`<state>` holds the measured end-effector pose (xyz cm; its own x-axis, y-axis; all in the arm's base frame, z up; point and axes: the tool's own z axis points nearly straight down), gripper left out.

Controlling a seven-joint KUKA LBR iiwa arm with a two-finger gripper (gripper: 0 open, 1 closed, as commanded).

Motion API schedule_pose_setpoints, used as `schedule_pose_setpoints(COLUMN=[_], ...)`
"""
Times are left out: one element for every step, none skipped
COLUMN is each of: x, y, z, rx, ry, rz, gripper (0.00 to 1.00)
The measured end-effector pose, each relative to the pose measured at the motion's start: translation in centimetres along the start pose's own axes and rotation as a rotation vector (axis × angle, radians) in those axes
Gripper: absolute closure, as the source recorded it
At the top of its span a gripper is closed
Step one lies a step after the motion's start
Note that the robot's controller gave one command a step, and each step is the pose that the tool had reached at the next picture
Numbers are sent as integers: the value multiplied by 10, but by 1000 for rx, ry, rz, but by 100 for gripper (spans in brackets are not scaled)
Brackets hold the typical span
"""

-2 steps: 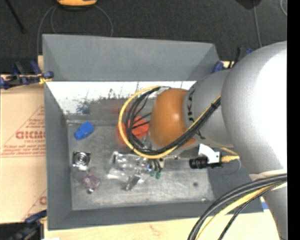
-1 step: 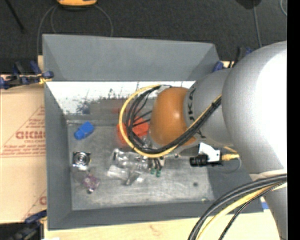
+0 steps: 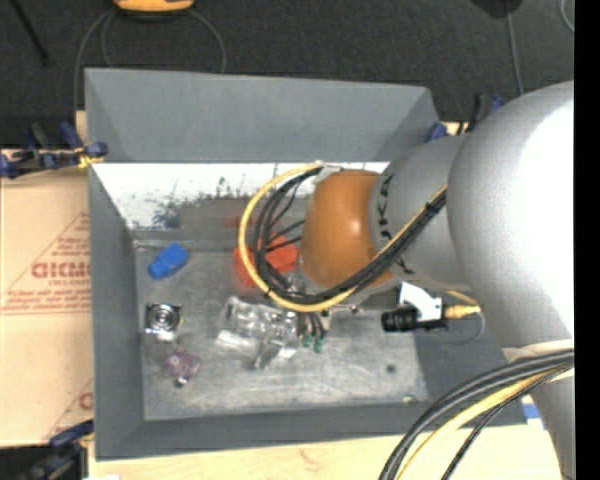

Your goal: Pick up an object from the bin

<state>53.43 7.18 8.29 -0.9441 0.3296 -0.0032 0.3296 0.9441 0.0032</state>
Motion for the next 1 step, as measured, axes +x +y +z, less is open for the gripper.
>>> schedule_pose_setpoints(x=[-2], y=[1], z=[-112], rx=[-1], ry=[-3], rz=[-5], gripper=[100])
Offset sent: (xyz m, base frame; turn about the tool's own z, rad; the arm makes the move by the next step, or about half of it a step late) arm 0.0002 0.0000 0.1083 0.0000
